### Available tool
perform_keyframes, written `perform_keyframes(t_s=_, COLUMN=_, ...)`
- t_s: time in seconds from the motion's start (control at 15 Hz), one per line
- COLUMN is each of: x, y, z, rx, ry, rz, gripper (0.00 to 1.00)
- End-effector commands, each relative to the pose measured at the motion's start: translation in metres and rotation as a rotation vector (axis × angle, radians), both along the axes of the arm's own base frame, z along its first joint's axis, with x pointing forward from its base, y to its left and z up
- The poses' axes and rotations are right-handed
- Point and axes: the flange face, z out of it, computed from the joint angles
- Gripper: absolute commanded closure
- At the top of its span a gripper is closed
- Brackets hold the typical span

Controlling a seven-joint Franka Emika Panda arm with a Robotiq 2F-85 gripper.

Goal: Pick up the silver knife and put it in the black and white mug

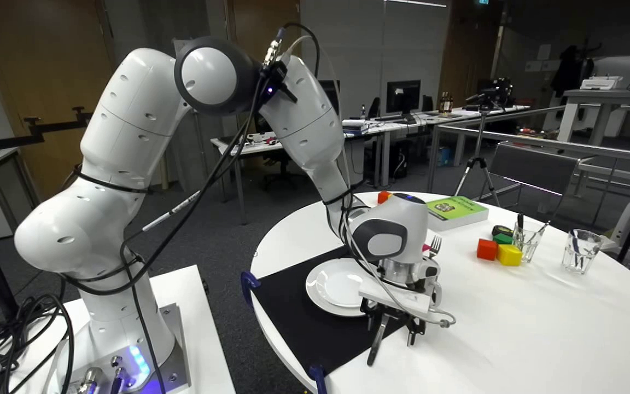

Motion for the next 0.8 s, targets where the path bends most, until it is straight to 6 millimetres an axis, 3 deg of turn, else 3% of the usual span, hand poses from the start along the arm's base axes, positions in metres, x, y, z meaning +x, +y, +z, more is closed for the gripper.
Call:
perform_keyframes(t_s=0.0, x=-0.0025, y=-0.0024, z=0.0059, rx=0.000, ry=-0.020, rz=0.022, gripper=0.00)
perform_keyframes(t_s=0.73, x=-0.0122, y=0.0022, z=0.0054, rx=0.006, ry=-0.022, rz=0.024, gripper=0.00)
